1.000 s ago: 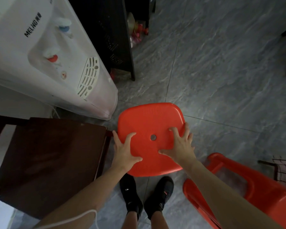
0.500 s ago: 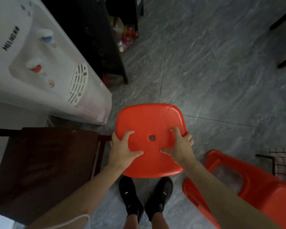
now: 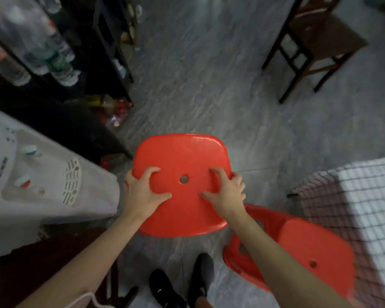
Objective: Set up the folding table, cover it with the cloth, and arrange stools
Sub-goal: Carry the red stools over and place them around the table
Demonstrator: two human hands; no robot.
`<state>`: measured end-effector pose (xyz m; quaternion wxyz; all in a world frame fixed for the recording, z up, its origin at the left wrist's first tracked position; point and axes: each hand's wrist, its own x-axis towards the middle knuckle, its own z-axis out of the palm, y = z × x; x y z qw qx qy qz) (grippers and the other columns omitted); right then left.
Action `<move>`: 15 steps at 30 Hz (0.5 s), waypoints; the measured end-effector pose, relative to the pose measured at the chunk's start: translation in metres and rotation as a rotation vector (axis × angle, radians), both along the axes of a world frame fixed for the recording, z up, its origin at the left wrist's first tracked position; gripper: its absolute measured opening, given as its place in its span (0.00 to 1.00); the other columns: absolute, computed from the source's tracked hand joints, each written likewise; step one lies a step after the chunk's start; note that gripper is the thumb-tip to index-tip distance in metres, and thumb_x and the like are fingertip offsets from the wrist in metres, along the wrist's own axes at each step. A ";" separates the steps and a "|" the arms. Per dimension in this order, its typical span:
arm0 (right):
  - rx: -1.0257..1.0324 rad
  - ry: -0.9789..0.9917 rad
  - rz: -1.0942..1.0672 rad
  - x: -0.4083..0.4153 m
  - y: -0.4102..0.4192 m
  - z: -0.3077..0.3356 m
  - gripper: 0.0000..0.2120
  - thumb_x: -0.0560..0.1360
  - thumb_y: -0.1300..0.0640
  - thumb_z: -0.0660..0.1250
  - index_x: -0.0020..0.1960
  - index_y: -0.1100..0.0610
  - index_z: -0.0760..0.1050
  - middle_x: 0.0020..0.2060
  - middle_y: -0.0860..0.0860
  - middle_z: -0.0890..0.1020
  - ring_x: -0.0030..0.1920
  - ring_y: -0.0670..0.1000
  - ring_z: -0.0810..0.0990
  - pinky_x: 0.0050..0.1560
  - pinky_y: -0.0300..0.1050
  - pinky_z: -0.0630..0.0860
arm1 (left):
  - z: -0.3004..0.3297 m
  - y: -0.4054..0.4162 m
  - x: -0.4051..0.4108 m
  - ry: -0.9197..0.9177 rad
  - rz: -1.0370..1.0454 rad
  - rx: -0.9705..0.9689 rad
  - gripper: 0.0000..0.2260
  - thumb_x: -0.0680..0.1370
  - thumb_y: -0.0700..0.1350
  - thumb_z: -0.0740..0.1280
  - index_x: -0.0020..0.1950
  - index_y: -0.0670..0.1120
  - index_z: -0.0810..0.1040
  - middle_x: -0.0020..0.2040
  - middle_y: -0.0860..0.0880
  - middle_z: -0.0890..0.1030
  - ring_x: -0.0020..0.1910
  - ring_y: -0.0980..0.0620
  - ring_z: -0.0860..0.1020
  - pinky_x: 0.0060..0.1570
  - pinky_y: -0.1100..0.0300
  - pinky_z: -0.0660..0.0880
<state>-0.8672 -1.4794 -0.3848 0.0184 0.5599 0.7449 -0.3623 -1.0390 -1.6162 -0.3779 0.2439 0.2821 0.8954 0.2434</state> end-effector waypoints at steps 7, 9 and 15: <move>0.063 0.170 -0.188 0.072 0.045 0.127 0.35 0.67 0.47 0.75 0.70 0.39 0.64 0.64 0.61 0.61 0.68 0.63 0.58 0.69 0.53 0.61 | 0.134 0.099 0.035 0.124 -0.220 0.075 0.30 0.63 0.52 0.80 0.61 0.63 0.73 0.68 0.38 0.62 0.66 0.33 0.65 0.68 0.44 0.64; 0.094 0.208 -0.253 0.091 0.063 0.160 0.35 0.67 0.46 0.75 0.70 0.39 0.64 0.63 0.61 0.62 0.67 0.63 0.59 0.69 0.54 0.62 | 0.169 0.136 0.047 0.169 -0.298 0.140 0.29 0.63 0.51 0.80 0.61 0.62 0.75 0.67 0.37 0.64 0.66 0.34 0.65 0.69 0.45 0.63; 0.172 0.214 -0.471 0.142 0.113 0.227 0.35 0.67 0.44 0.75 0.70 0.38 0.64 0.62 0.59 0.63 0.64 0.64 0.61 0.63 0.57 0.67 | 0.233 0.235 0.081 0.211 -0.551 0.191 0.28 0.63 0.56 0.79 0.61 0.63 0.75 0.67 0.37 0.67 0.65 0.34 0.68 0.68 0.43 0.64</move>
